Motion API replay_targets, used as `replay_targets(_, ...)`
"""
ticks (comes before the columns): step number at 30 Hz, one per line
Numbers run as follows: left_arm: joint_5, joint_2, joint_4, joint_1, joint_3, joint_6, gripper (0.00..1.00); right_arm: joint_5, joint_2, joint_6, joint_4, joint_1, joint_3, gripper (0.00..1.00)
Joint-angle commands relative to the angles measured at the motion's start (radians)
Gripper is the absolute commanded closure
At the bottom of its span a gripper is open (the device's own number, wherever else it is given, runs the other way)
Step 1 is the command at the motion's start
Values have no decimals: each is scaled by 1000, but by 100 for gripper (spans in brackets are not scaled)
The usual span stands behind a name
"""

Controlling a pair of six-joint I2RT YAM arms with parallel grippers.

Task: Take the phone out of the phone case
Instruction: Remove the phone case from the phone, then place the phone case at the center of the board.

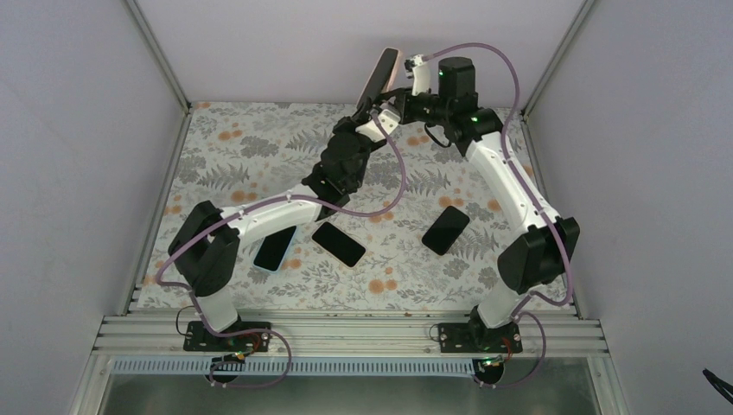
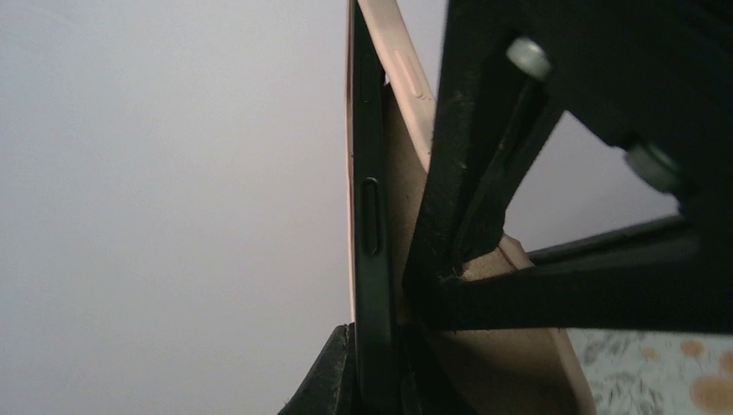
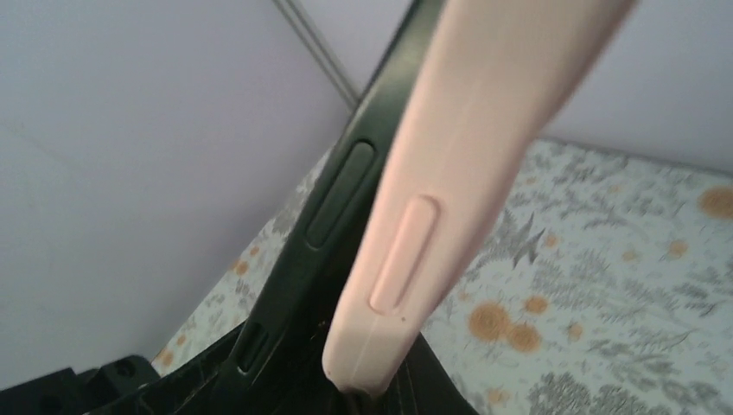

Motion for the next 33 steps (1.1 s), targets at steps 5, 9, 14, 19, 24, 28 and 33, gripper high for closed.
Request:
replay_targets(5,132,-263,-179,33,-115,68,95,249,92,-147,-182,-163,14,97)
replay_targets(9,173,-329,-288,45,-160,84,96,239,79,-157,-179,-187,-13,97)
replay_targets(14,144,-373,-374,83,-249,165,96,128,89,-220,-252,-206,-10,97)
replay_targets(19,2,-340,-288,179,-407,369,96,0,140,-347,-354,-203,-21,97)
replay_targets(24,-41,-298,-215,323,-504,451,98,32,216,-417,-425,-179,-22,97)
replay_targets(28,-74,-244,-76,403,-592,570,98,94,306,-445,-454,-164,-27,97)
replay_targets(33,-68,-157,-7,498,-634,626,97,111,420,-434,-451,-165,1,97)
